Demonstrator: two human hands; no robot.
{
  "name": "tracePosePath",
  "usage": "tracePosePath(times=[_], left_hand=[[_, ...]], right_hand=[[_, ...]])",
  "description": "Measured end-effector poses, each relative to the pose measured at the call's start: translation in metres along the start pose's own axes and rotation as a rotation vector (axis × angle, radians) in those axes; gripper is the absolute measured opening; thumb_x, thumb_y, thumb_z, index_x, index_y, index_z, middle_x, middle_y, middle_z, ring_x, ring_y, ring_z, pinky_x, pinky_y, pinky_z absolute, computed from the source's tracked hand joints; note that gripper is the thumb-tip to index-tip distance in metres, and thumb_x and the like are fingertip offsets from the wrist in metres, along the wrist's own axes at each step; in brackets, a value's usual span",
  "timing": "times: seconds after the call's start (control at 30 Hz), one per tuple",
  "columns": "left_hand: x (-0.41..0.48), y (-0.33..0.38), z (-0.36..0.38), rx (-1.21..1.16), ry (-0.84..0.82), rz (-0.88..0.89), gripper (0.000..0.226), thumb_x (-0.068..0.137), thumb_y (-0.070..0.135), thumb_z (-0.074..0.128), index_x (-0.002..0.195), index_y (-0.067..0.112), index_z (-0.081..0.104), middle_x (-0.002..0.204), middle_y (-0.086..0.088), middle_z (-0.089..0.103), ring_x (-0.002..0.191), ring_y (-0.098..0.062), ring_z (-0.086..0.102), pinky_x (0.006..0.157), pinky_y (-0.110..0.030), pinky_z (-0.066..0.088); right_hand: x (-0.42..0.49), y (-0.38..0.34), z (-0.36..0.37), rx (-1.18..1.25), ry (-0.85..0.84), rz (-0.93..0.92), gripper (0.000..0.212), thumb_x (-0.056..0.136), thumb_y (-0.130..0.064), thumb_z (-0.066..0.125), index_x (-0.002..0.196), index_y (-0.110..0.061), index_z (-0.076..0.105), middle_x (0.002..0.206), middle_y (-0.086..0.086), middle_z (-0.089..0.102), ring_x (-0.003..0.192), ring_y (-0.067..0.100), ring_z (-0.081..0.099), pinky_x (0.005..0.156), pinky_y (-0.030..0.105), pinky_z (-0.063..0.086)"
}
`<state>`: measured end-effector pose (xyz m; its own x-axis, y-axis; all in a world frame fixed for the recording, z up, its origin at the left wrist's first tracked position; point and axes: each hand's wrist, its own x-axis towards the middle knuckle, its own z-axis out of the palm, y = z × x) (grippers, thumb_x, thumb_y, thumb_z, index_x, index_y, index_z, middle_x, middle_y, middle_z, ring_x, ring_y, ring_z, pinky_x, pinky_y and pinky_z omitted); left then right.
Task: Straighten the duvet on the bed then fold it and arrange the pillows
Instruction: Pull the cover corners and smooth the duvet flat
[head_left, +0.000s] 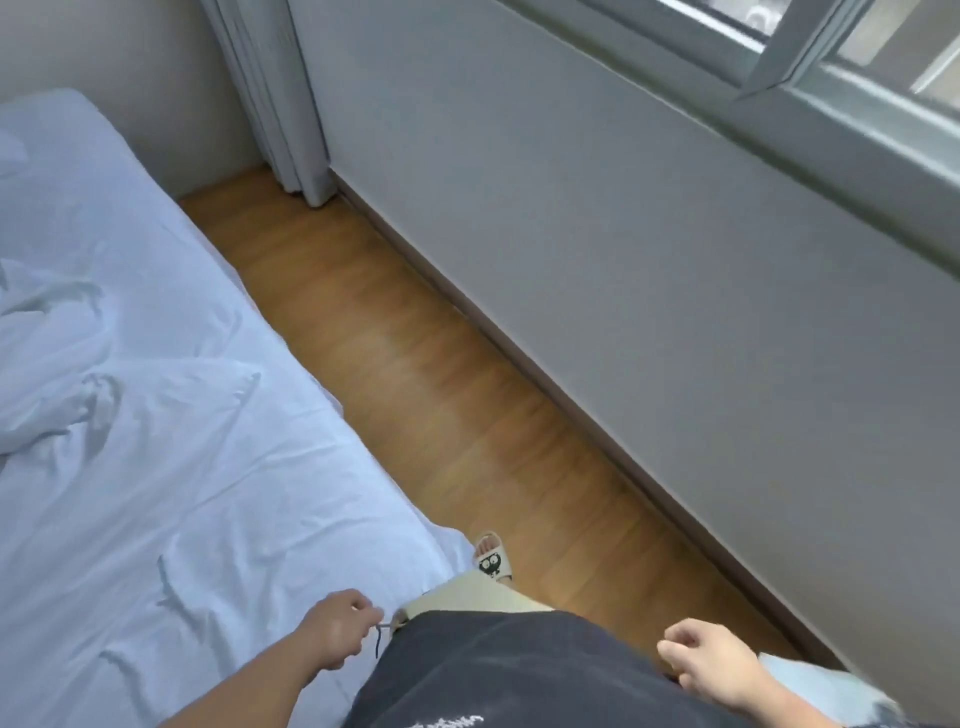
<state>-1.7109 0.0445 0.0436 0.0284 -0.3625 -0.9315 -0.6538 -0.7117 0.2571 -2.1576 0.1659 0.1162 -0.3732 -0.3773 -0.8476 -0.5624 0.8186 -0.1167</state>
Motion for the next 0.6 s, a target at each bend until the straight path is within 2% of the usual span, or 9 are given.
tracePosePath(times=[0.07, 0.17, 0.3, 0.4, 0.53, 0.6], left_hand=[[0.017, 0.046, -0.012, -0.032, -0.004, 0.001, 0.025, 0.086, 0.026, 0.06, 0.1, 0.006, 0.067, 0.079, -0.007, 0.061, 0.062, -0.021, 0.05, 0.05, -0.023, 0.03], [0.03, 0.117, -0.043, -0.095, 0.034, 0.027, 0.025, 0.084, 0.028, 0.059, 0.1, 0.01, 0.067, 0.081, -0.006, 0.063, 0.064, -0.02, 0.053, 0.051, -0.023, 0.035], [0.044, 0.201, -0.086, -0.196, 0.084, 0.088, 0.019, 0.085, 0.034, 0.06, 0.096, 0.02, 0.067, 0.09, -0.003, 0.065, 0.069, -0.018, 0.057, 0.057, -0.024, 0.041], [0.067, 0.24, -0.119, -0.275, 0.153, 0.086, 0.02, 0.083, 0.041, 0.062, 0.096, 0.026, 0.067, 0.098, 0.0, 0.067, 0.08, -0.016, 0.062, 0.066, -0.027, 0.045], [0.084, 0.268, -0.15, -0.389, 0.222, -0.029, 0.021, 0.085, 0.038, 0.058, 0.098, 0.024, 0.066, 0.102, 0.0, 0.062, 0.084, -0.017, 0.059, 0.071, -0.029, 0.044], [0.081, 0.281, -0.162, -0.437, 0.265, -0.117, 0.022, 0.088, 0.032, 0.054, 0.1, 0.018, 0.066, 0.102, -0.003, 0.064, 0.08, -0.018, 0.058, 0.068, -0.028, 0.045]], right_hand=[[0.024, -0.031, -0.052, -0.024, -0.003, 0.003, 0.025, 0.076, -0.04, 0.073, 0.09, -0.019, 0.073, 0.07, -0.003, 0.076, 0.059, 0.016, 0.072, 0.069, 0.028, 0.057], [0.055, -0.097, -0.127, -0.044, 0.053, -0.043, 0.02, 0.08, -0.035, 0.073, 0.091, -0.018, 0.073, 0.072, -0.003, 0.074, 0.053, 0.014, 0.068, 0.063, 0.026, 0.051], [0.093, -0.213, -0.196, -0.116, 0.08, -0.161, 0.01, 0.087, -0.034, 0.071, 0.091, -0.024, 0.072, 0.087, -0.006, 0.075, 0.06, 0.005, 0.072, 0.061, 0.016, 0.049], [0.138, -0.297, -0.224, -0.256, 0.013, -0.233, 0.01, 0.086, -0.034, 0.07, 0.089, -0.025, 0.073, 0.086, -0.009, 0.076, 0.061, -0.002, 0.07, 0.053, 0.008, 0.044], [0.203, -0.411, -0.252, -0.434, -0.075, -0.317, 0.013, 0.08, -0.043, 0.069, 0.083, -0.031, 0.073, 0.082, -0.014, 0.074, 0.078, 0.0, 0.068, 0.065, 0.014, 0.045], [0.227, -0.472, -0.266, -0.505, -0.103, -0.374, 0.015, 0.08, -0.043, 0.069, 0.078, -0.029, 0.074, 0.074, -0.015, 0.073, 0.077, 0.0, 0.067, 0.067, 0.015, 0.044]])
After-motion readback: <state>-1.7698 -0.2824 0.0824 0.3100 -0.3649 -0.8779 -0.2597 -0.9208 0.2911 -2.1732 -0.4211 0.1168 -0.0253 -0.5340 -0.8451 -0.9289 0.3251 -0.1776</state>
